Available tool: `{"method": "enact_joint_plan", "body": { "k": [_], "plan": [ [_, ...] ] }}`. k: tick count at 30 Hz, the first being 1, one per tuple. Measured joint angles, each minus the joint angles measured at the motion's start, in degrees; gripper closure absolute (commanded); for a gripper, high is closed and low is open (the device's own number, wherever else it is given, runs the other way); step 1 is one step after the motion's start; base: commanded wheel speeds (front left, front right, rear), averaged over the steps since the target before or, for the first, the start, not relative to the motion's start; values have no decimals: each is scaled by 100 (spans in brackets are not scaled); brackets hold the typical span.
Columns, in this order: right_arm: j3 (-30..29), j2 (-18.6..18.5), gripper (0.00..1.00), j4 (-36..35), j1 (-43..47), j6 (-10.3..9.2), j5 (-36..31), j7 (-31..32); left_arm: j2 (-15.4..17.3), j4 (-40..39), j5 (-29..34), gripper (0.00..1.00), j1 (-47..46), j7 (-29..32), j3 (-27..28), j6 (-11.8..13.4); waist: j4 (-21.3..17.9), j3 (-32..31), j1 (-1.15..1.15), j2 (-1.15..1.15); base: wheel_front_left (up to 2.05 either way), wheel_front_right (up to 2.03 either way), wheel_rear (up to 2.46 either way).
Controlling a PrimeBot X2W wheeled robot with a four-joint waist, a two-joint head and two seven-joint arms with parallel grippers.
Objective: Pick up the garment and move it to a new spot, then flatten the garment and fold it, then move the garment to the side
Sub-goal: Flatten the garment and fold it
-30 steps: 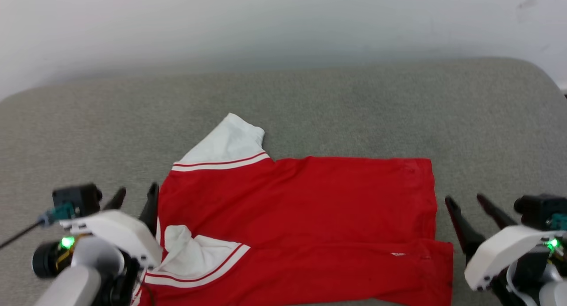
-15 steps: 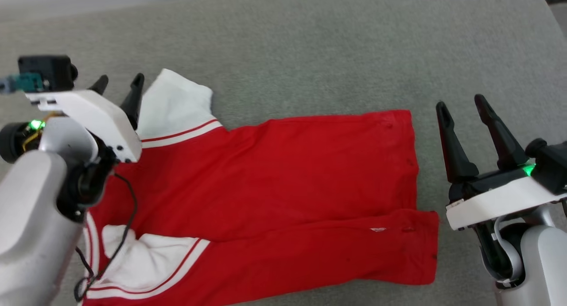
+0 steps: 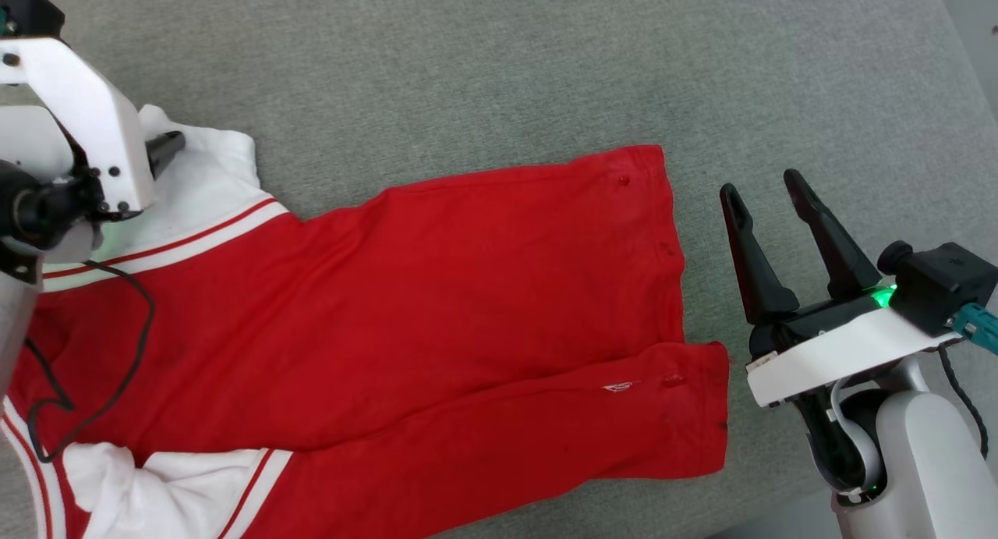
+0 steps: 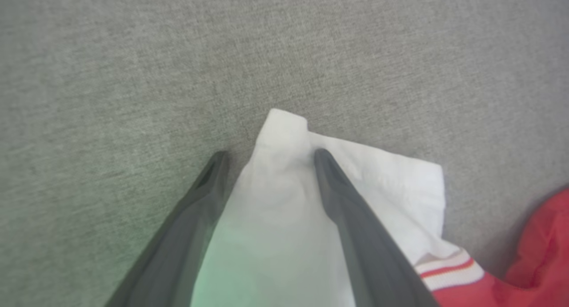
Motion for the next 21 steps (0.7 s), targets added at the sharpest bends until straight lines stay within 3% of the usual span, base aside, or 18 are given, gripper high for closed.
{"method": "enact_joint_plan", "body": {
  "k": [3,4,6,13,17,18,21],
  "plan": [
    [8,1,0,102,-9,0,45,-15,77,86,-107,1,-119,441,-38,51,-107,91,0,0,0,0,0],
    [-5,-1,0,140,-13,0,64,-15,82,96,-162,49,-148,542,-33,86,-130,110,0,0,0,0,0],
    [-24,-1,0,194,-20,0,113,-3,80,92,-209,100,-152,645,-24,129,-155,133,0,0,0,0,0],
    [-1,-179,0,516,-257,0,764,643,-124,142,-200,100,-35,257,-24,142,-31,31,0,0,0,0,0],
    [12,-421,0,904,-576,0,1183,1556,-345,203,-189,100,9,-149,20,144,149,-76,0,0,0,0,0],
    [45,-665,0,1214,-868,-1,1452,2391,-544,138,-107,100,8,-428,-35,88,340,-144,0,0,0,0,0],
    [24,-794,0,1469,-1115,0,1645,3071,-728,-8,-1,100,-35,-667,-134,40,573,-195,0,0,0,0,0]
  ]
}}
